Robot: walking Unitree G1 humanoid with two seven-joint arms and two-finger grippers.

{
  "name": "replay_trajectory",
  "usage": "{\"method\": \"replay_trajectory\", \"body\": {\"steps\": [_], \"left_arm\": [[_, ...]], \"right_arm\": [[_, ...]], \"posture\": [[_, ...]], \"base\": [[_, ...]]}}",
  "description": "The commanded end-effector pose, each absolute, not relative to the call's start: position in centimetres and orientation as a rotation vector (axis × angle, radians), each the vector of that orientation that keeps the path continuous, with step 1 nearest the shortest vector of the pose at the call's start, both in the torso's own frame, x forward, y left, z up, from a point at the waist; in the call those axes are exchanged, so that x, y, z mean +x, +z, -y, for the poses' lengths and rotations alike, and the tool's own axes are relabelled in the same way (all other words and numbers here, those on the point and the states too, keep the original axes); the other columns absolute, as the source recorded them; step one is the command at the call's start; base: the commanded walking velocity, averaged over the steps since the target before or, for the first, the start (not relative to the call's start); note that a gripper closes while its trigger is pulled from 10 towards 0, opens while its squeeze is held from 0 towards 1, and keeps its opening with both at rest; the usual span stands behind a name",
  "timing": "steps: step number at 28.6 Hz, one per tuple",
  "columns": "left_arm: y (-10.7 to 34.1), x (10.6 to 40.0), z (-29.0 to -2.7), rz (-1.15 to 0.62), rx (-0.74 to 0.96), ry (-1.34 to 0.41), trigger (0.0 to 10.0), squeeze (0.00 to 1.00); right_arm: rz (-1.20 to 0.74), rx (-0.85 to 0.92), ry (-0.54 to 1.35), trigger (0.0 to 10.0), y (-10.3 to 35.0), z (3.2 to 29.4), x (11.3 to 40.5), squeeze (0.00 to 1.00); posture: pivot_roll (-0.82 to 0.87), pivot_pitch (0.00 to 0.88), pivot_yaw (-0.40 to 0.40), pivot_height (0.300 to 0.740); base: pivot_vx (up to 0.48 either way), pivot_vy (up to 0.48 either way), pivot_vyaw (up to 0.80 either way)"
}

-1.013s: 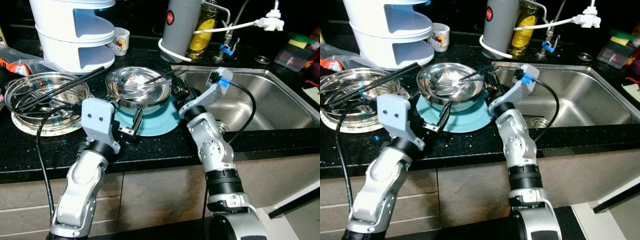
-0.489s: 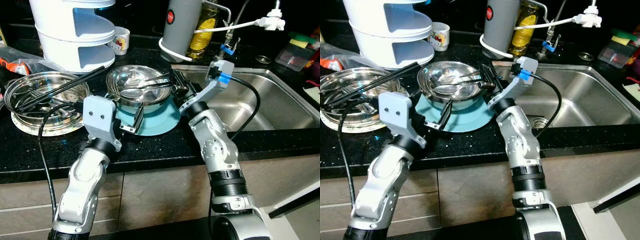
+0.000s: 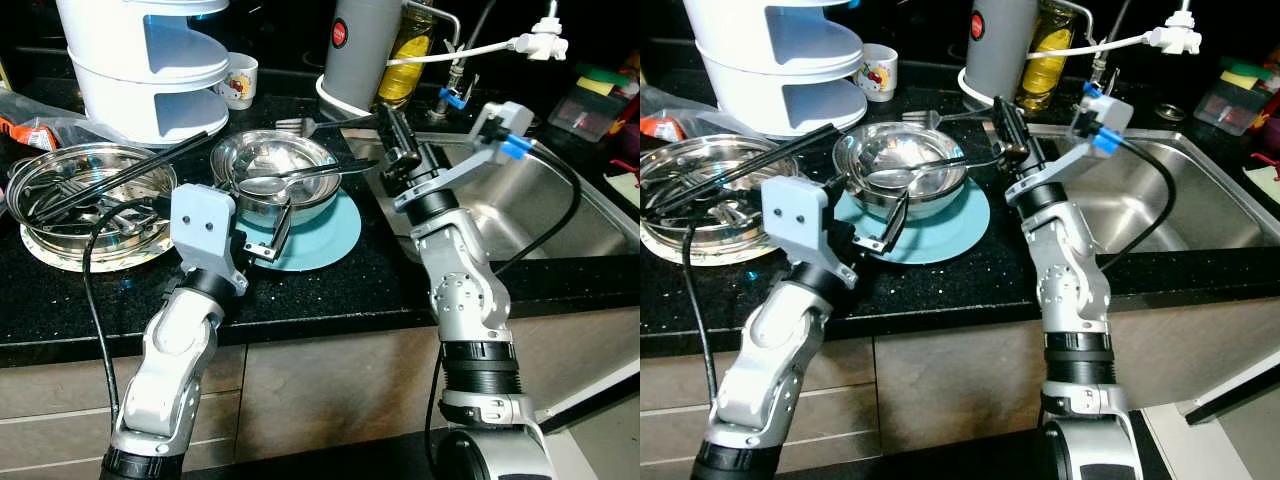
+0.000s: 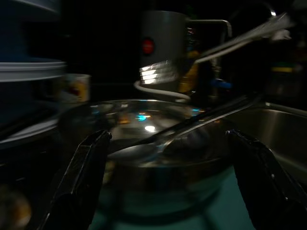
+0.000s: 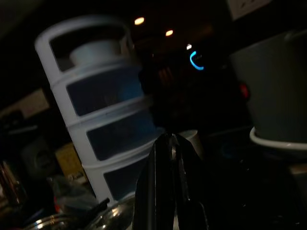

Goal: Kitchen organization

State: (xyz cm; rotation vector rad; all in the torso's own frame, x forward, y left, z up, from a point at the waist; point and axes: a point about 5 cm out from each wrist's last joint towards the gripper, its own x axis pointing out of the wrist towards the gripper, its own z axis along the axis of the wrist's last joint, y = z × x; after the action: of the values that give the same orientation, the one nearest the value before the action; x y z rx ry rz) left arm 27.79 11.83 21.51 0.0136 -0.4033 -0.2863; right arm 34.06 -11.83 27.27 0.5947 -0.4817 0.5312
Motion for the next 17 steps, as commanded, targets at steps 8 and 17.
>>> {"method": "replay_trajectory", "body": {"steps": [8, 17], "left_arm": [[21.1, 28.1, -10.7, 0.392, -0.008, -0.327, 10.0, 0.00], [21.0, 28.1, -10.6, 0.388, -0.007, -0.335, 10.0, 0.00]], "right_arm": [[0.510, 0.642, 0.478, 0.0, 27.1, 14.0, 33.3, 0.00], [0.464, 0.518, 0.452, 0.9, 26.8, 13.4, 34.1, 0.00]], "posture": [[0.12, 0.000, -0.154, 0.740], [0.13, 0.000, -0.157, 0.740]], "base": [[0.000, 0.000, -0.80], [0.000, 0.000, -0.46]]}}
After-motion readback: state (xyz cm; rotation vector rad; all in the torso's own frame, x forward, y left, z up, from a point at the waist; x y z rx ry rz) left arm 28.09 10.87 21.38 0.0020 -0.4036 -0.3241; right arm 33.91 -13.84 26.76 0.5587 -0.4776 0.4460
